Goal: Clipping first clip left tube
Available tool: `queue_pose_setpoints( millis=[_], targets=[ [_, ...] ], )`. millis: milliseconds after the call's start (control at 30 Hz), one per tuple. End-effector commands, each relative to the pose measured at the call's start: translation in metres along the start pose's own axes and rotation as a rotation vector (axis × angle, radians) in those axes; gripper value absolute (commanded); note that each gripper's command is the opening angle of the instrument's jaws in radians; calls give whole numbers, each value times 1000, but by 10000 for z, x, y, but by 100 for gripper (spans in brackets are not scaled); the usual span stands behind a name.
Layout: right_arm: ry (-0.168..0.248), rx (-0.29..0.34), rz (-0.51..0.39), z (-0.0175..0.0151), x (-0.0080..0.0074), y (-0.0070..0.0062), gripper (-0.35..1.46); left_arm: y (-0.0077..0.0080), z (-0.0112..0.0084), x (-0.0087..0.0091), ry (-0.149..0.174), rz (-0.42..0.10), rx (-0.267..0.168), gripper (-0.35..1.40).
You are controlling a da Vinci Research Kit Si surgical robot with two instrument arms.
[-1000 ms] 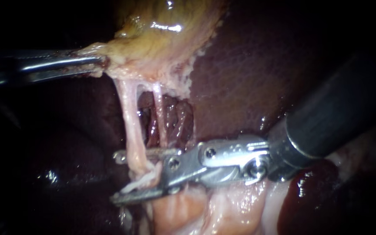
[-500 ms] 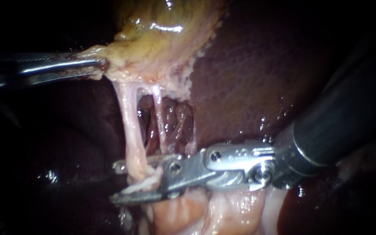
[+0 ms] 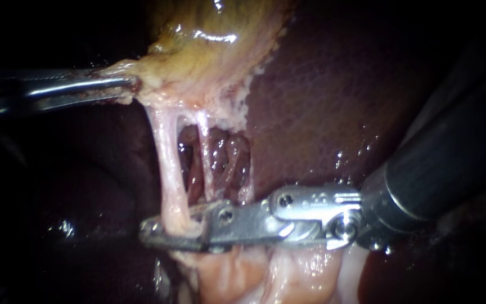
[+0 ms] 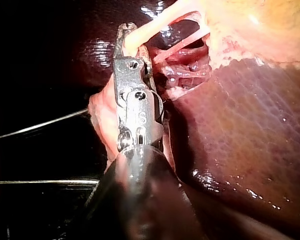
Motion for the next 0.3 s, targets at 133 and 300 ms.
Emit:
queue_pose_setpoints(
  millis=[133, 300],
  targets=[
    [-4, 3, -2, 0, -1, 2, -35, 0, 0, 0, 0, 0, 0, -35],
    [-4, 2, 21, -2, -3, 6, -22, -2, 2, -1, 0, 0, -1, -35]
  ],
)
